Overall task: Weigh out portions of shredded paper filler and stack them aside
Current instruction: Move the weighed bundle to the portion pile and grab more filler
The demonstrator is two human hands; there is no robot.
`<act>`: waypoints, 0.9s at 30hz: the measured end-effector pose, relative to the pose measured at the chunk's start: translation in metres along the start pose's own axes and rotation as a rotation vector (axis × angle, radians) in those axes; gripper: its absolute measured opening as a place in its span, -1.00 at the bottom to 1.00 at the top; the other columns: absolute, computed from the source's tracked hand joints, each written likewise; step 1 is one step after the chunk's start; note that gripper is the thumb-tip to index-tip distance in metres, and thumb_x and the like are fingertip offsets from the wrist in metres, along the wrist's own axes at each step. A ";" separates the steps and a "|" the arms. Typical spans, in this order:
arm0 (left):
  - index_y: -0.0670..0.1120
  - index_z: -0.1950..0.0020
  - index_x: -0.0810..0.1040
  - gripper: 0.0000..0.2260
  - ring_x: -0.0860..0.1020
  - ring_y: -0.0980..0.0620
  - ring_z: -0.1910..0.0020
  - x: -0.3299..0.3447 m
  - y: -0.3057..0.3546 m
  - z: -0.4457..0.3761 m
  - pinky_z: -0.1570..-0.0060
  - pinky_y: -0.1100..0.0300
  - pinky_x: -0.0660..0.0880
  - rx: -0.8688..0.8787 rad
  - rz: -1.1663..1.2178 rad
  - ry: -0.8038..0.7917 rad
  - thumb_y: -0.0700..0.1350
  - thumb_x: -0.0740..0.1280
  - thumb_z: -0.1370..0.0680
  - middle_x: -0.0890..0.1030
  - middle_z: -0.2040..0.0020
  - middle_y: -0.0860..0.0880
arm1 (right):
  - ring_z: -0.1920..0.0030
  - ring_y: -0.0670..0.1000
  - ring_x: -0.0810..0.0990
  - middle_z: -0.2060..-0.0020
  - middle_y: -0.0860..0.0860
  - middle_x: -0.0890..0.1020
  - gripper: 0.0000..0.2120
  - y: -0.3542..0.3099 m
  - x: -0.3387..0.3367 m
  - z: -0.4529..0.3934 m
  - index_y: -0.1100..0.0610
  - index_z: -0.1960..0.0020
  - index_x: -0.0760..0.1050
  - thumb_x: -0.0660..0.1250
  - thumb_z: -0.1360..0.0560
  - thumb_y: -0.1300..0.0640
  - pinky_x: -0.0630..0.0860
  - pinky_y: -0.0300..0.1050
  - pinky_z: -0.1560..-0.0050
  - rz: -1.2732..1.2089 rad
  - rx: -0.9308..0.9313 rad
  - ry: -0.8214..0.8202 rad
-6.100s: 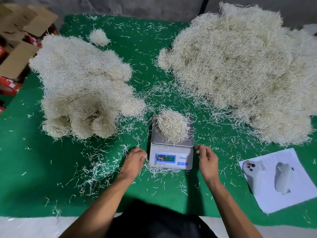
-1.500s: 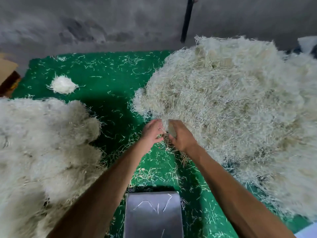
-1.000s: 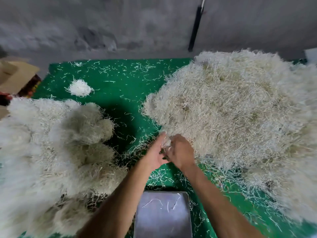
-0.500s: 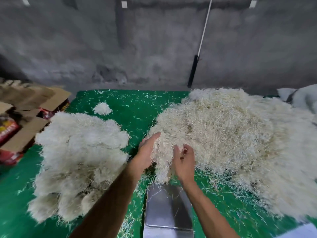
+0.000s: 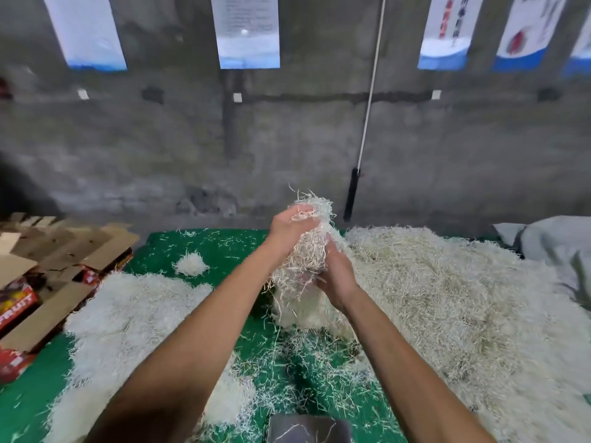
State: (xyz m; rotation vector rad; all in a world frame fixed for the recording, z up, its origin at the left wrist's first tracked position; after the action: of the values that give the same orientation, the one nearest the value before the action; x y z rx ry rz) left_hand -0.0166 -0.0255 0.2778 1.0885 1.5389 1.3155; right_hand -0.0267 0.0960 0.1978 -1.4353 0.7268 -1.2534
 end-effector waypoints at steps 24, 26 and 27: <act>-0.12 -0.54 0.25 -0.14 0.42 -0.19 -0.38 0.019 0.112 -0.111 0.17 0.04 0.64 -0.091 0.156 0.112 -0.02 0.63 -0.37 0.36 -0.50 -0.14 | 0.16 0.06 0.58 0.13 0.09 0.59 -0.93 -0.080 -0.147 -0.066 0.15 0.06 0.48 0.32 -0.60 0.20 0.52 -0.05 0.10 1.128 0.067 0.319; -0.10 -0.56 0.19 -0.07 0.40 -0.17 -0.38 0.026 0.110 -0.113 -0.20 -0.06 0.52 -0.068 0.029 0.120 0.01 0.63 -0.33 0.37 -0.48 -0.13 | 0.07 0.02 0.62 0.04 0.03 0.62 -0.81 -0.086 -0.149 -0.063 0.16 -0.11 0.49 0.31 -0.63 0.03 0.59 -0.07 0.02 1.446 0.051 0.346; -0.09 -0.55 0.20 -0.06 0.41 -0.16 -0.37 0.029 0.109 -0.113 -0.29 -0.10 0.45 -0.061 -0.009 0.119 0.03 0.64 -0.32 0.39 -0.47 -0.12 | 0.07 0.01 0.62 0.02 0.02 0.64 -0.73 -0.097 -0.141 -0.059 0.16 -0.18 0.52 0.29 -0.65 -0.03 0.60 -0.07 0.03 1.454 -0.048 0.374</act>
State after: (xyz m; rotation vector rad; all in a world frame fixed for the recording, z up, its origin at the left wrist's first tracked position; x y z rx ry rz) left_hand -0.1217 -0.0212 0.3976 0.9790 1.5775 1.4338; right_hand -0.1384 0.2328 0.2404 -0.3617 1.6226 -0.2983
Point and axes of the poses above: each hand's wrist, its own z-axis away from the middle knuckle, its own x-axis out of the palm, y = z × x, the point moved 2 cm from there along -z, towards the middle knuckle
